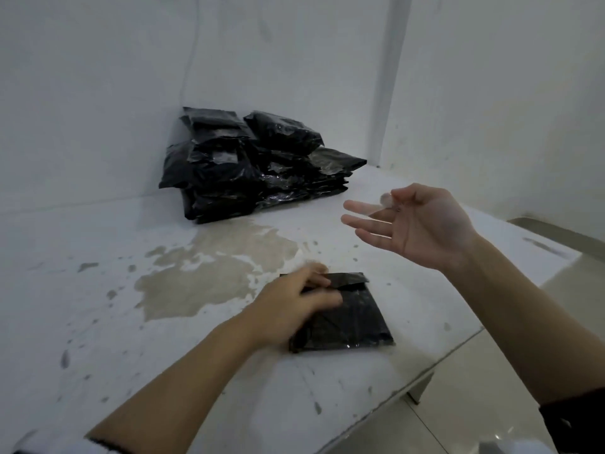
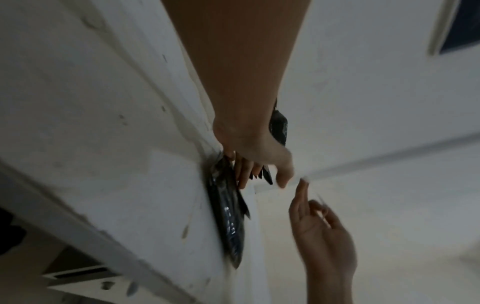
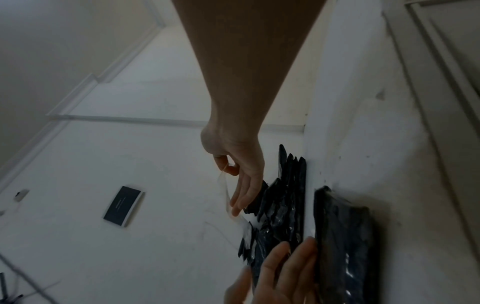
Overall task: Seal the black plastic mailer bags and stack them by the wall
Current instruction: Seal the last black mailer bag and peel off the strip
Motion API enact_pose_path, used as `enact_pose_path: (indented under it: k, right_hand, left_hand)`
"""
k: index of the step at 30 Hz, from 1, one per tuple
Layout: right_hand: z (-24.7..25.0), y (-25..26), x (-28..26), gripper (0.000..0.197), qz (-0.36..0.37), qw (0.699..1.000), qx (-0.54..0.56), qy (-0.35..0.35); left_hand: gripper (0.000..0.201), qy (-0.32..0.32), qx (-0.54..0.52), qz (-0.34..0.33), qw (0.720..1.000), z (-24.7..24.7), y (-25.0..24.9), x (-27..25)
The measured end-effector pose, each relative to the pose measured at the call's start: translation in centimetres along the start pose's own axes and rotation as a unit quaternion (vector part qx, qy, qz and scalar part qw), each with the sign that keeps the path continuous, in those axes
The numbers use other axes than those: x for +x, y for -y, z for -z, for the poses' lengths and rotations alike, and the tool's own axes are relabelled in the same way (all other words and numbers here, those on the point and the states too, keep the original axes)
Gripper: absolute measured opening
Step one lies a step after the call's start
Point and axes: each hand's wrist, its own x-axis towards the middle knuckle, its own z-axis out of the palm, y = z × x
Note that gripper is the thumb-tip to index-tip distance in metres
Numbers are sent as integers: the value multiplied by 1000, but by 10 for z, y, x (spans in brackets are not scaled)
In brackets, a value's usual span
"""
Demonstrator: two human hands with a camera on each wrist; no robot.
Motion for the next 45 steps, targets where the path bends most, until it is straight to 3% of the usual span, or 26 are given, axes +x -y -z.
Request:
enact_pose_path:
  k: [1, 3, 7, 15, 20, 24, 27, 40, 45]
  right_hand:
    - [-1, -4, -1, 15, -3, 1000, 6, -1]
    - [-1, -10, -2, 18, -9, 1000, 15, -5]
    - [-1, -19, -2, 25, -28, 999, 15, -8]
    - [-8, -28, 0, 18, -44, 999, 10, 5]
    - [-2, -27, 5, 20, -52, 996, -68, -17]
    - [8, -33, 7, 24, -53, 976, -187, -102]
    - [13, -43, 7, 21, -74, 964, -215, -138]
    - [22, -63, 6, 21, -32, 951, -262, -161]
    - [19, -63, 5, 11, -29, 931, -328, -159]
  left_hand:
    - [69, -12, -106, 19, 994, 4, 0, 0]
    - [57, -31, -220, 52, 974, 10, -3, -1]
    - [58, -64, -271, 100, 955, 14, -10, 4]
    - [38, -67, -244, 105, 962, 14, -10, 9]
    - [24, -76, -232, 94, 965, 14, -8, 7]
    - [25, -88, -238, 92, 963, 14, -8, 6]
    - [26, -106, -244, 83, 960, 15, -7, 5]
    - [18, -228, -46, 45, 971, 6, -1, 1]
    - [24, -266, -38, 77, 960, 6, 11, 1]
